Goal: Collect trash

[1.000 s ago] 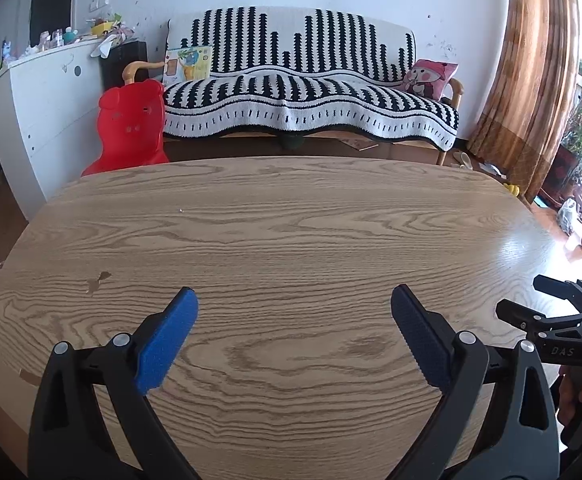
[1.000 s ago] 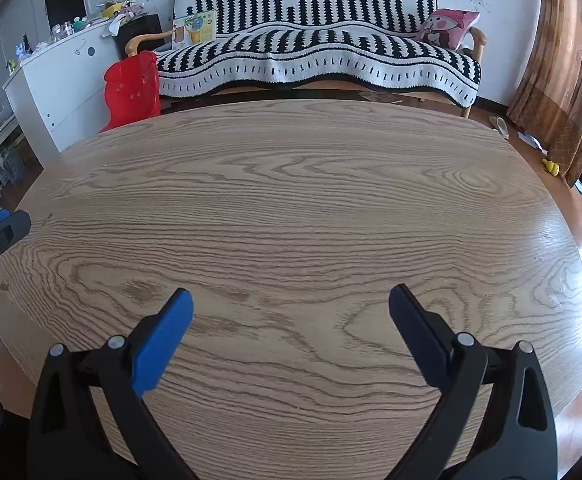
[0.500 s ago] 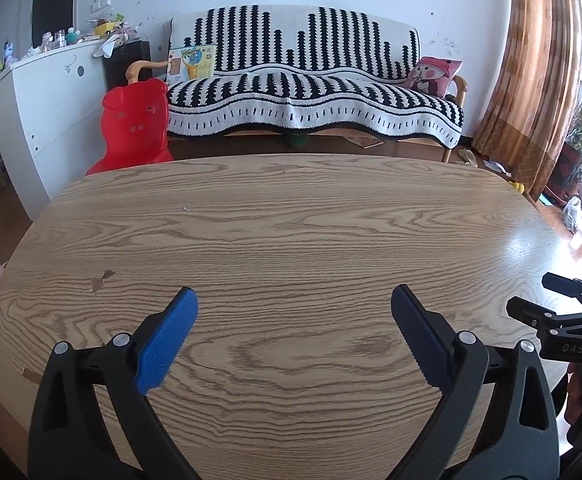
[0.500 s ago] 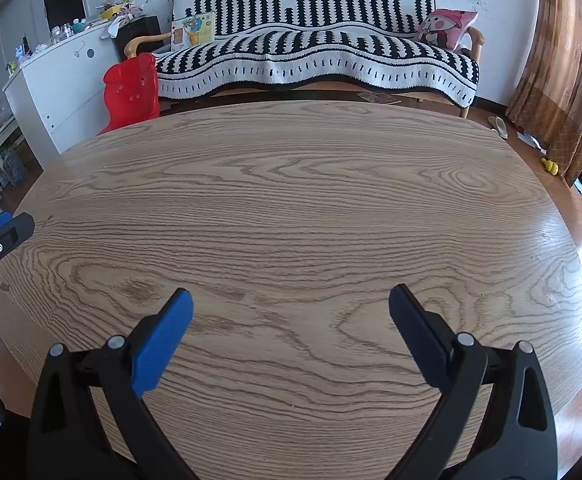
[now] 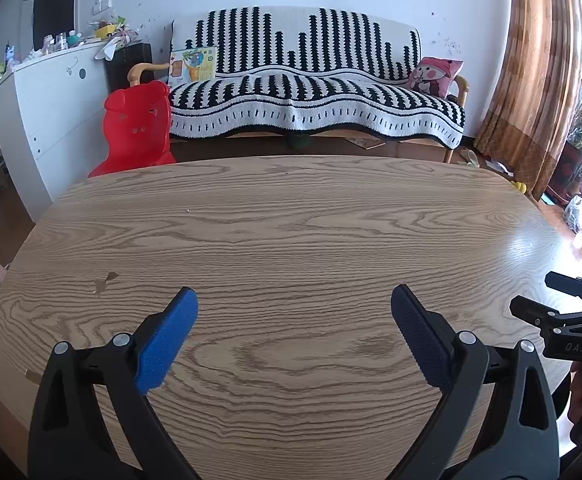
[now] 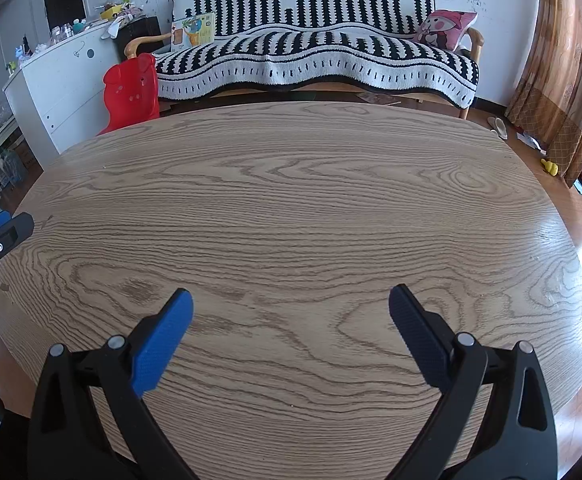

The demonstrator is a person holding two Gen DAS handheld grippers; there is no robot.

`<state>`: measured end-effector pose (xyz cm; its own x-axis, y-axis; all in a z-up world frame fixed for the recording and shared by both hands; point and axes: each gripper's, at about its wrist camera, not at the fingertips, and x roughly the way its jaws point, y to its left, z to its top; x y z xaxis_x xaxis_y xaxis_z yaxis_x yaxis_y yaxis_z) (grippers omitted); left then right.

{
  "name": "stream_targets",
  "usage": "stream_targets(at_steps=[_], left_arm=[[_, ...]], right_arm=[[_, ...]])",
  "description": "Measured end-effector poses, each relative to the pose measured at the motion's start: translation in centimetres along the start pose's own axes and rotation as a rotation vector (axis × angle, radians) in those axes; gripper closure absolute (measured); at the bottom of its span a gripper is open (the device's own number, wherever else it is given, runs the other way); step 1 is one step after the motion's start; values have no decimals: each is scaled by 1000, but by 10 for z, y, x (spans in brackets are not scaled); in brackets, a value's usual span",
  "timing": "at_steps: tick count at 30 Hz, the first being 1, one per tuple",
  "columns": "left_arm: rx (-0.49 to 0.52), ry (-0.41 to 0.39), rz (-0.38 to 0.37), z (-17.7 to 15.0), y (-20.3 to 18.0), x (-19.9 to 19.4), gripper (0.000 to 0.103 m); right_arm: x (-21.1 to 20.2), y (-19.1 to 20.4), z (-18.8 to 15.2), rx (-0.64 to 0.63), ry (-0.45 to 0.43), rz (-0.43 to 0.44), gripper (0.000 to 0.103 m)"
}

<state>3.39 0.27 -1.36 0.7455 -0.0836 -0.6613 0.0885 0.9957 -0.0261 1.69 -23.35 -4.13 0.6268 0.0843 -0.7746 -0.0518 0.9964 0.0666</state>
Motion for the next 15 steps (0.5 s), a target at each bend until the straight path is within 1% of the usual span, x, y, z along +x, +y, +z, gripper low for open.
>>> stream_targets(at_steps=[15], left_arm=[[3, -1, -1, 2, 1, 1, 9]], right_arm=[[-1, -1, 1, 0, -2, -2, 8]])
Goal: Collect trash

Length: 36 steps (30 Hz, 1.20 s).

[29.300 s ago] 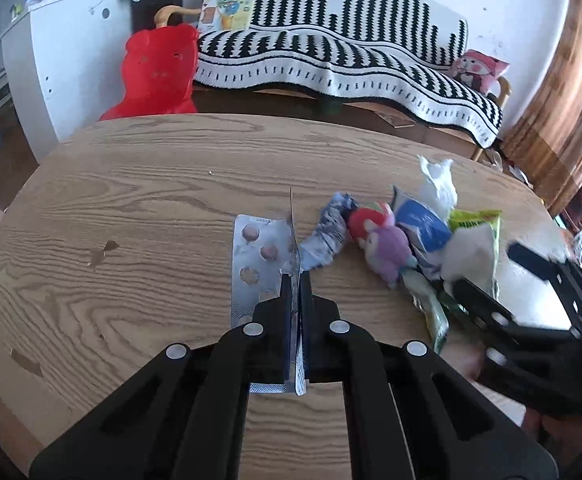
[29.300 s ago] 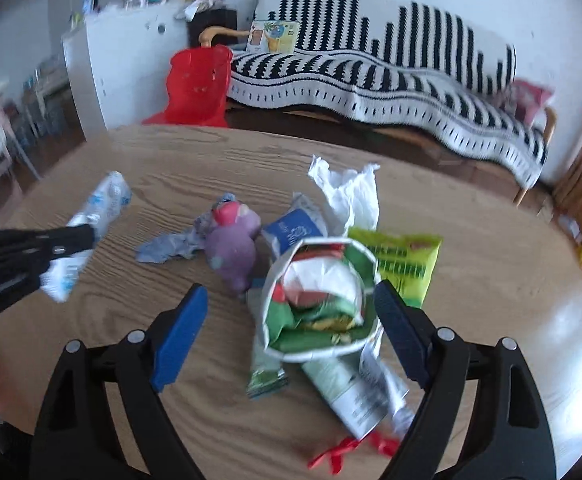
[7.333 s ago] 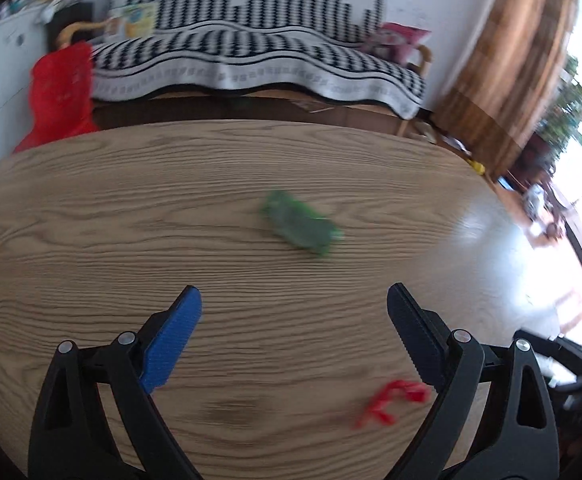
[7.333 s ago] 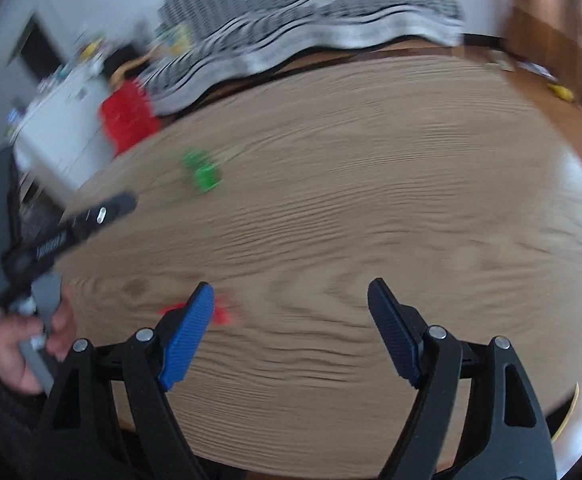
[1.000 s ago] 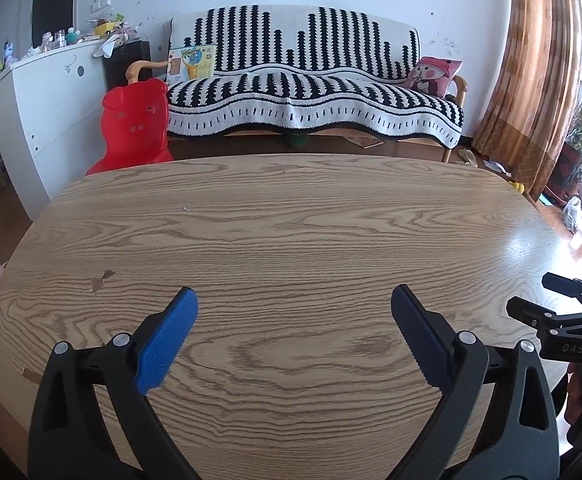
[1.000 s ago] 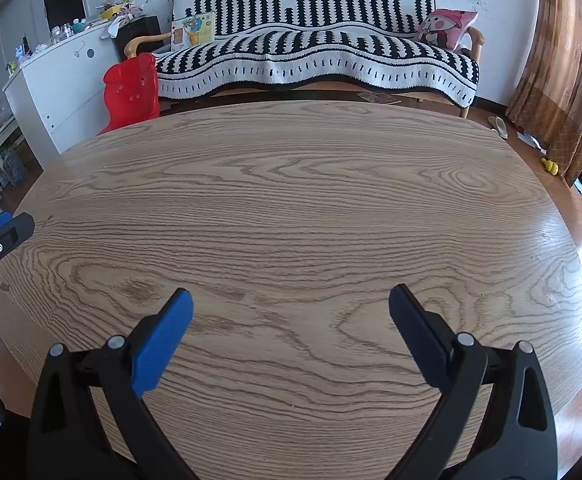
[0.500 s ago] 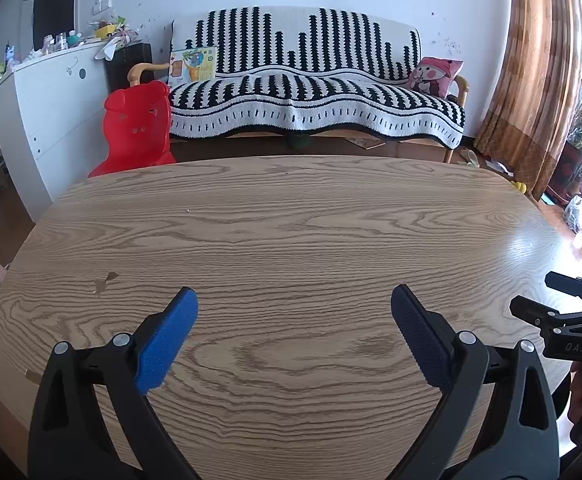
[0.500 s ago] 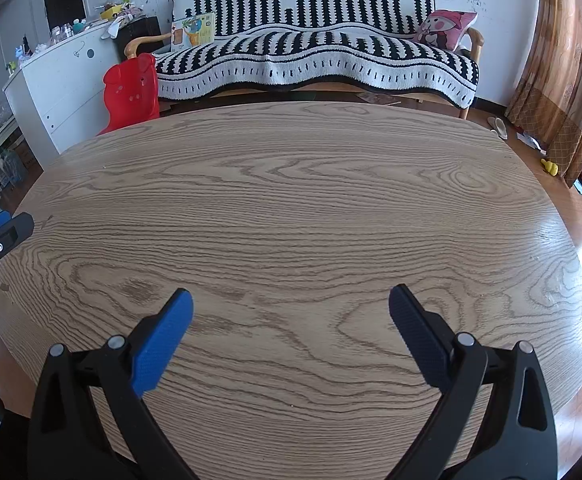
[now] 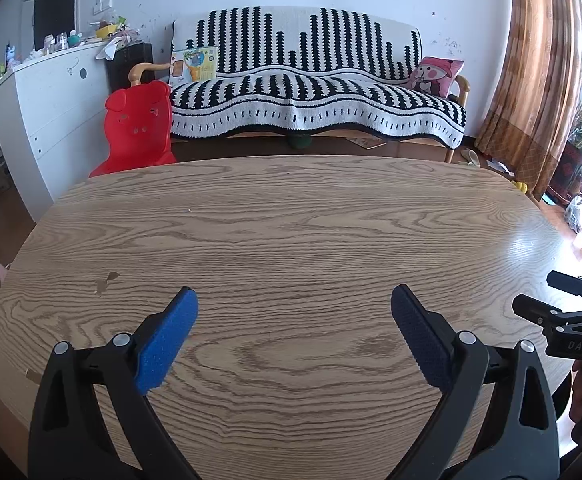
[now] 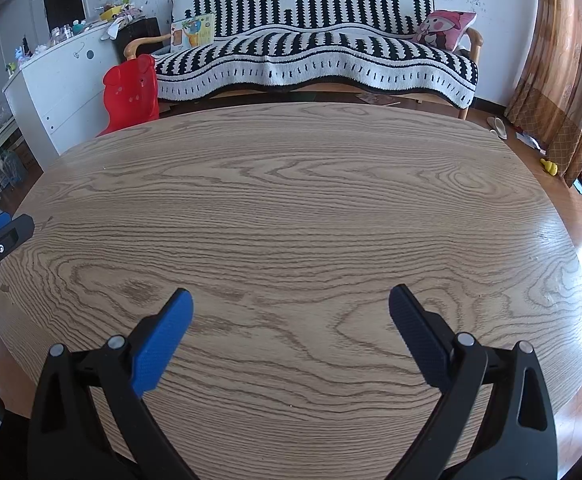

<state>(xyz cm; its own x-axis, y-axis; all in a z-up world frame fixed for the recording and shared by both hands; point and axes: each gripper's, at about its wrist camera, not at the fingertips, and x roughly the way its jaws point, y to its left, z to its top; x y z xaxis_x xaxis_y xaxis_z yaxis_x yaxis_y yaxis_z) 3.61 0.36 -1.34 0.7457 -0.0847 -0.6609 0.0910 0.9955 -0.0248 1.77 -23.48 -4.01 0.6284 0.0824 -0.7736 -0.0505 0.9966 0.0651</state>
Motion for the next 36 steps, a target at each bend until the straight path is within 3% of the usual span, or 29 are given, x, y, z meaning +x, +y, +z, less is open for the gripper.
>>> stream_targets(at_steps=[36], left_arm=[[0, 2, 3, 0, 5, 0, 9]], right_arm=[[-1, -1, -1, 0, -1, 2, 8]])
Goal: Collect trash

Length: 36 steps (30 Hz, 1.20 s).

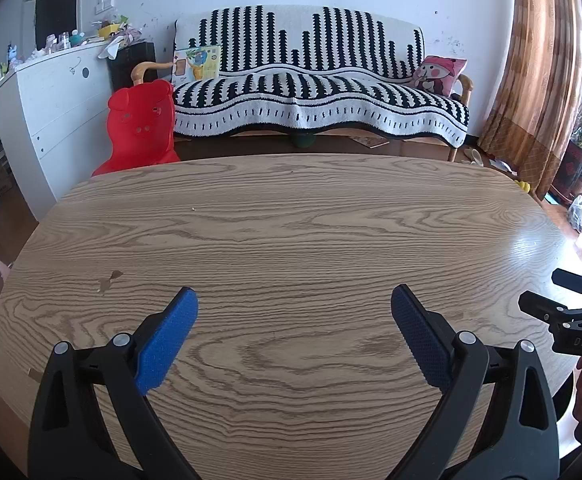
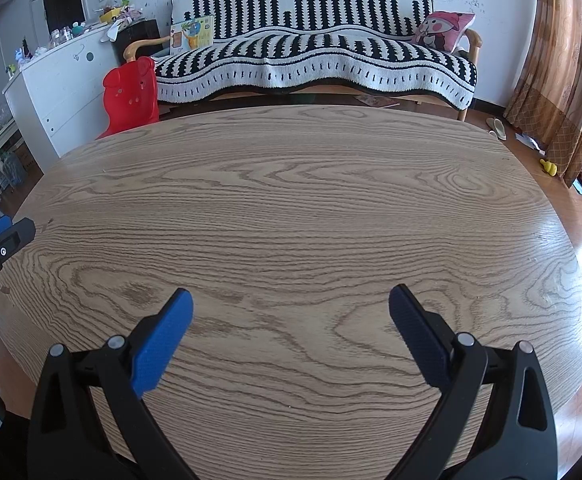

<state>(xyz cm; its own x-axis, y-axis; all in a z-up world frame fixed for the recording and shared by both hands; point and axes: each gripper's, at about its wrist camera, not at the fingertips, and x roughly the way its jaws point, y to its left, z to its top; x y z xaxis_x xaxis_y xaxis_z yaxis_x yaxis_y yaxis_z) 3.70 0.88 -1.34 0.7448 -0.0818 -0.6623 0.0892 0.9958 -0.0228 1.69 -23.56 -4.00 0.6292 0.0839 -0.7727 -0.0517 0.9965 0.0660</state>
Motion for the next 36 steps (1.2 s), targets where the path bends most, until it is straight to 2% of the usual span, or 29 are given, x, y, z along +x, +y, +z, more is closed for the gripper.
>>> stream_targets(at_steps=[8, 25, 36], left_arm=[[14, -10, 19, -5, 4, -8, 9], [5, 3, -10, 0, 22, -7, 9], [31, 17, 13, 2, 14, 0, 9]], right_arm=[[0, -1, 0, 0, -1, 0, 8], [0, -2, 0, 0, -1, -1, 8], [0, -4, -1, 1, -1, -1, 8]])
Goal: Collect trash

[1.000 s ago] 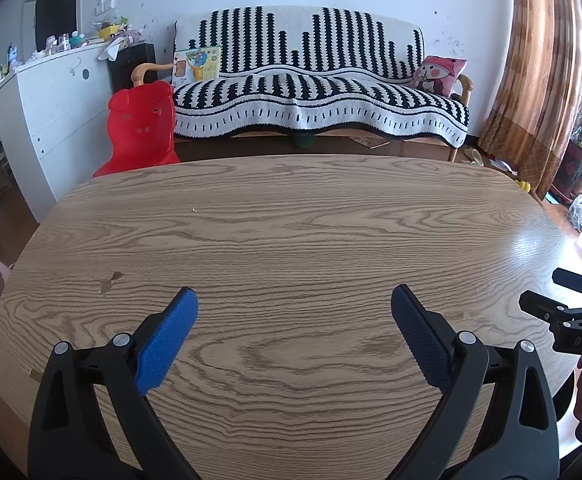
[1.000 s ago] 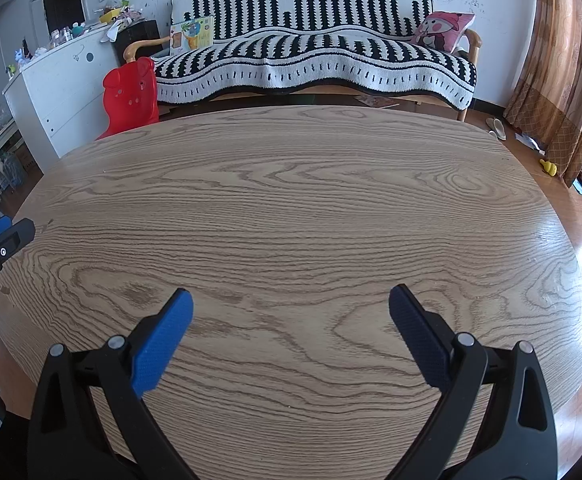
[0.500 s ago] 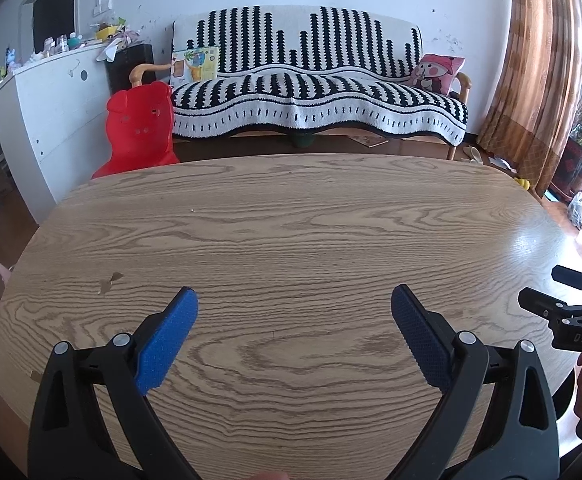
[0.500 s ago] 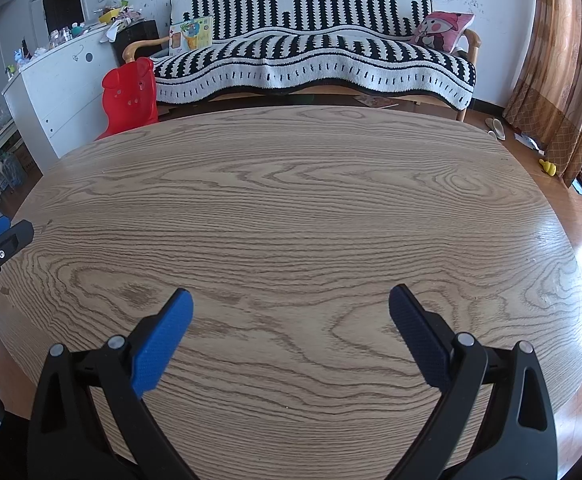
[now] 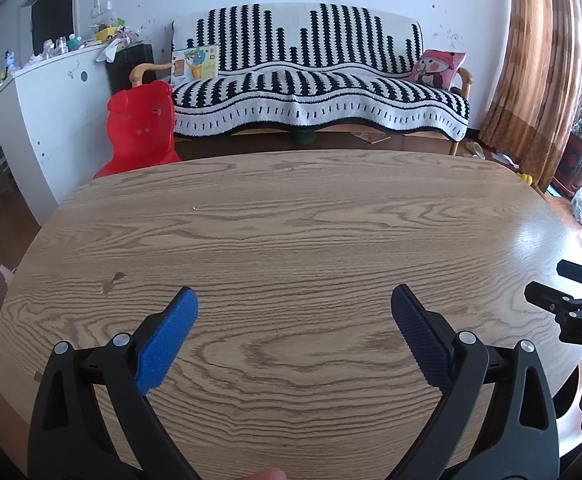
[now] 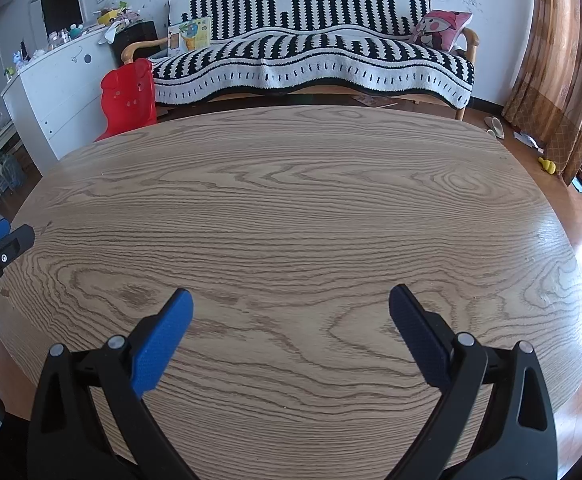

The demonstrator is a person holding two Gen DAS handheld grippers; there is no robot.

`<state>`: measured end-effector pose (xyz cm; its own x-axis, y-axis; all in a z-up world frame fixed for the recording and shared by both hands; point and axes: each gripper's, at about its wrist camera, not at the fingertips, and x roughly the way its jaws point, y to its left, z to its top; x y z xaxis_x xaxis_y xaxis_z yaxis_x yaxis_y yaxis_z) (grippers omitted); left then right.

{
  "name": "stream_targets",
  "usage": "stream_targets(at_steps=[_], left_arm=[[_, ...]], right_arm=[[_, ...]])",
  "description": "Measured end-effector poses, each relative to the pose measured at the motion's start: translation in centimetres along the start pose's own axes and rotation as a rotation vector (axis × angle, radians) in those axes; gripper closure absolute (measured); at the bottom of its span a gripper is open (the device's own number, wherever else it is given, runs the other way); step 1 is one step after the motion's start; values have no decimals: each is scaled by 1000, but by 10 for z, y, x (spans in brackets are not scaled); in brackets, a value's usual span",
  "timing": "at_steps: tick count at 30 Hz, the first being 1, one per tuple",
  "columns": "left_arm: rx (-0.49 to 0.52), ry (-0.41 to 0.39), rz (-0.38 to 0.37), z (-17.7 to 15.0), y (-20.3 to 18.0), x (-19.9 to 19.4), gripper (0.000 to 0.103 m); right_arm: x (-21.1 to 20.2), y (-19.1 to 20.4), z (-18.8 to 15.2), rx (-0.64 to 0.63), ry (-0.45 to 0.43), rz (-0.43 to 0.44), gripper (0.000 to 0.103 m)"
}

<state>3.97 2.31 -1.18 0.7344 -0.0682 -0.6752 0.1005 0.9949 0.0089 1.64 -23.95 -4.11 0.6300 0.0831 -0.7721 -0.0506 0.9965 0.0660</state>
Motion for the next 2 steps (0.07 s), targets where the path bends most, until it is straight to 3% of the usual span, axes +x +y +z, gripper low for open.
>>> stream_targets(at_steps=[2], left_arm=[[0, 4, -2, -1, 1, 1, 9]], right_arm=[[0, 0, 0, 1, 0, 1, 8]])
